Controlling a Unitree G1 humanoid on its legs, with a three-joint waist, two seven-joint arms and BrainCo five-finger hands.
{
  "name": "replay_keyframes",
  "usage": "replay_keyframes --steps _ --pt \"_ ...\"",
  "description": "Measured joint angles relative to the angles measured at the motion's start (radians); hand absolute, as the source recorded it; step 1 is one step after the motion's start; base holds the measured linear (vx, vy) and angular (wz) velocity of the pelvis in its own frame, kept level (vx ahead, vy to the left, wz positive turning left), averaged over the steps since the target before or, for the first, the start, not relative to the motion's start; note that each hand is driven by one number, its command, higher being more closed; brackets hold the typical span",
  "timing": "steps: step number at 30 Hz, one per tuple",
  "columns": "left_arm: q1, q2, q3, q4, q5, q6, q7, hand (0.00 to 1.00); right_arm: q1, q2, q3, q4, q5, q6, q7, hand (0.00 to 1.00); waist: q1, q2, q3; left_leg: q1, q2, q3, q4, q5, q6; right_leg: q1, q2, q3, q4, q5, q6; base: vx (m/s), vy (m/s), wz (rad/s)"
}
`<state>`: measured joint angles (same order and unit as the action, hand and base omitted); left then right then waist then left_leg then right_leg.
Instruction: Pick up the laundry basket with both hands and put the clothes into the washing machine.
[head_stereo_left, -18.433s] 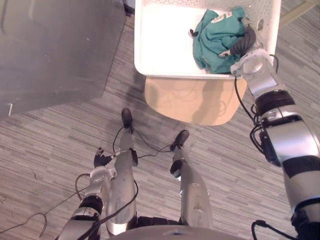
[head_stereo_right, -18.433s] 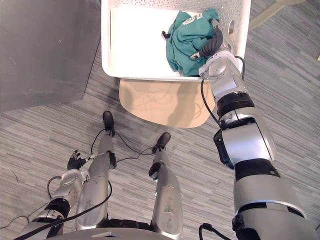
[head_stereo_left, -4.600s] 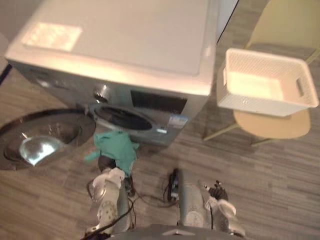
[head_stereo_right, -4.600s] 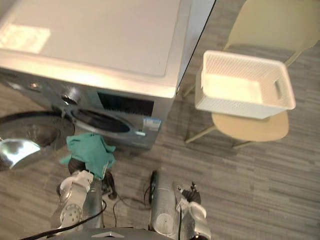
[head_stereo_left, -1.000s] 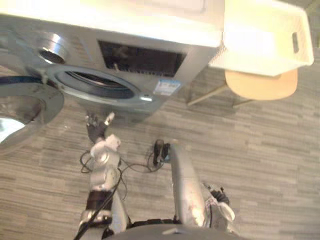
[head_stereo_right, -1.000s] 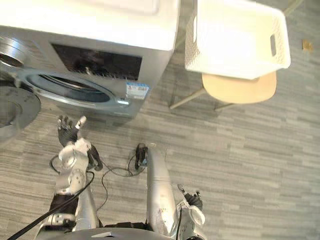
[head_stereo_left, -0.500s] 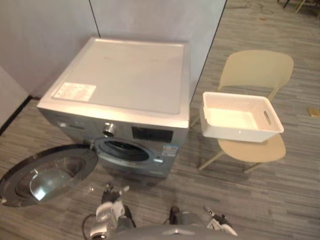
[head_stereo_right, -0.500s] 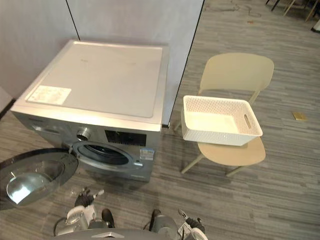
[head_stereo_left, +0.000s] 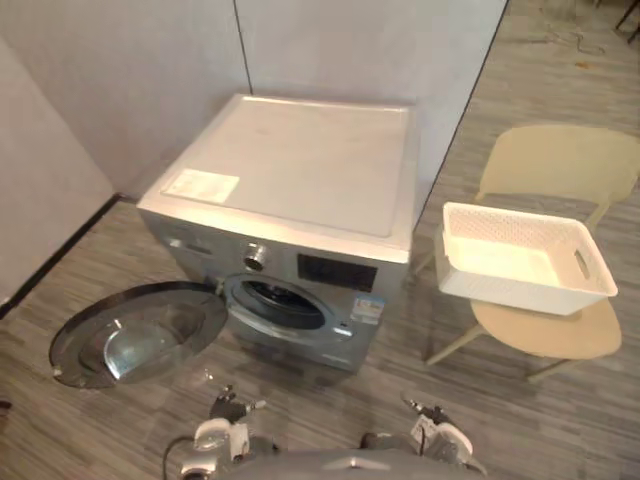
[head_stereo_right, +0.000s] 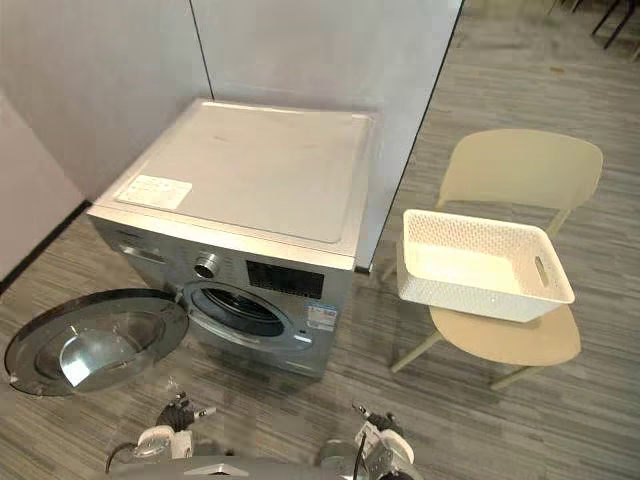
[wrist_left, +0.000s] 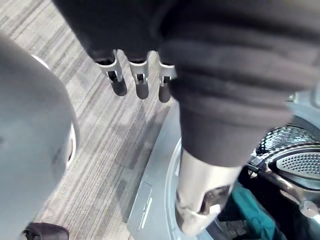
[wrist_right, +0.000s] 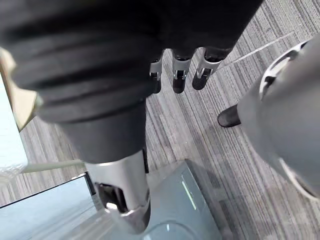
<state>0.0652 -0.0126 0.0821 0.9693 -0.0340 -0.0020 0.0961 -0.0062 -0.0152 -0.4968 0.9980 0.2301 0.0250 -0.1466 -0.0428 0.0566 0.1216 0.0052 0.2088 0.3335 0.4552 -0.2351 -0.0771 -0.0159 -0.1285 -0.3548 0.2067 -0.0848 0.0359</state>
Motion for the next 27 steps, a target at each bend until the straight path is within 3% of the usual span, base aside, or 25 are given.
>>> replay_keyframes --steps 1,2,4,6,10,12,17,22,26,27 --pt "-0.003 0.002 -0.006 0.006 0.000 0.001 0.000 0.00 0.005 -0.003 0.000 0.002 0.000 0.000 0.005 0.00 -0.002 0.001 0.000 0.007 0.004 0.000 -0.028 -0.012 -0.008 -0.005 -0.001 -0.010 -0.002 0.007 0.004 -0.16 0.321 0.63" --pt "-0.013 0.009 -0.009 0.008 0.010 0.003 -0.001 0.00 0.012 -0.007 -0.021 0.007 0.000 0.001 0.007 0.00 -0.006 0.011 -0.002 0.009 -0.010 0.009 -0.099 -0.033 0.008 -0.009 -0.001 -0.027 -0.004 0.020 0.014 -0.11 0.187 0.51" --pt "-0.011 0.055 -0.032 0.011 0.022 0.003 -0.002 0.00 0.030 0.013 -0.029 0.038 0.000 0.005 0.008 0.00 -0.006 -0.038 -0.009 0.010 -0.072 -0.011 -0.179 0.019 0.027 -0.025 -0.031 -0.035 -0.008 0.033 0.015 -0.10 0.138 0.52" --pt "-0.009 0.088 -0.063 0.016 0.035 0.006 -0.004 0.00 0.057 0.009 -0.042 0.050 0.007 0.009 0.009 0.00 -0.009 -0.061 -0.011 0.026 -0.128 -0.039 -0.250 0.064 0.048 -0.021 -0.064 -0.037 -0.025 0.063 0.028 -0.09 0.137 0.48" --pt "-0.010 0.103 -0.112 0.025 0.038 0.005 -0.016 0.00 0.086 0.001 -0.069 0.052 0.007 0.023 0.012 0.00 -0.019 -0.061 -0.017 0.087 -0.205 -0.054 -0.445 0.168 0.069 -0.020 -0.105 -0.031 -0.042 0.094 0.040 -0.11 0.113 0.19" --pt "-0.006 0.097 -0.116 0.026 0.038 0.005 -0.016 0.00 0.084 -0.006 -0.065 0.053 0.004 0.024 0.014 0.00 -0.018 -0.061 -0.006 0.126 -0.219 -0.032 -0.522 0.209 0.069 -0.025 -0.105 -0.014 -0.045 0.096 0.043 -0.07 0.059 -0.17" --pt "0.000 0.104 -0.102 0.041 0.038 0.004 -0.016 0.00 0.073 0.001 -0.044 0.051 -0.002 0.027 0.017 0.00 -0.019 -0.085 0.012 0.157 -0.227 0.009 -0.541 0.216 0.071 -0.059 -0.111 0.038 0.019 0.082 0.041 -0.06 0.054 -0.28" --pt "0.008 0.113 -0.055 0.034 0.030 0.004 -0.013 0.00 0.123 0.016 -0.018 0.062 -0.002 0.028 0.036 0.00 -0.024 -0.108 0.024 0.156 -0.190 -0.065 -0.541 0.224 0.071 -0.073 -0.086 0.088 0.129 0.072 0.032 0.01 -0.034 0.41" --pt "0.044 0.108 -0.002 -0.057 -0.032 0.002 -0.012 0.00 0.105 0.012 -0.019 0.081 -0.002 0.027 0.036 0.00 -0.007 -0.130 0.011 0.096 -0.167 -0.148 -0.540 0.251 0.038 -0.015 -0.041 0.108 -0.020 0.055 0.047 0.04 -0.125 0.59" --pt "0.049 0.099 0.005 -0.087 -0.046 0.002 -0.011 0.00 0.077 0.004 -0.018 0.079 -0.004 0.026 0.036 0.00 0.003 -0.128 0.006 0.067 -0.153 -0.159 -0.536 0.267 0.027 -0.018 -0.022 0.093 -0.063 0.075 0.029 0.02 -0.110 0.24"
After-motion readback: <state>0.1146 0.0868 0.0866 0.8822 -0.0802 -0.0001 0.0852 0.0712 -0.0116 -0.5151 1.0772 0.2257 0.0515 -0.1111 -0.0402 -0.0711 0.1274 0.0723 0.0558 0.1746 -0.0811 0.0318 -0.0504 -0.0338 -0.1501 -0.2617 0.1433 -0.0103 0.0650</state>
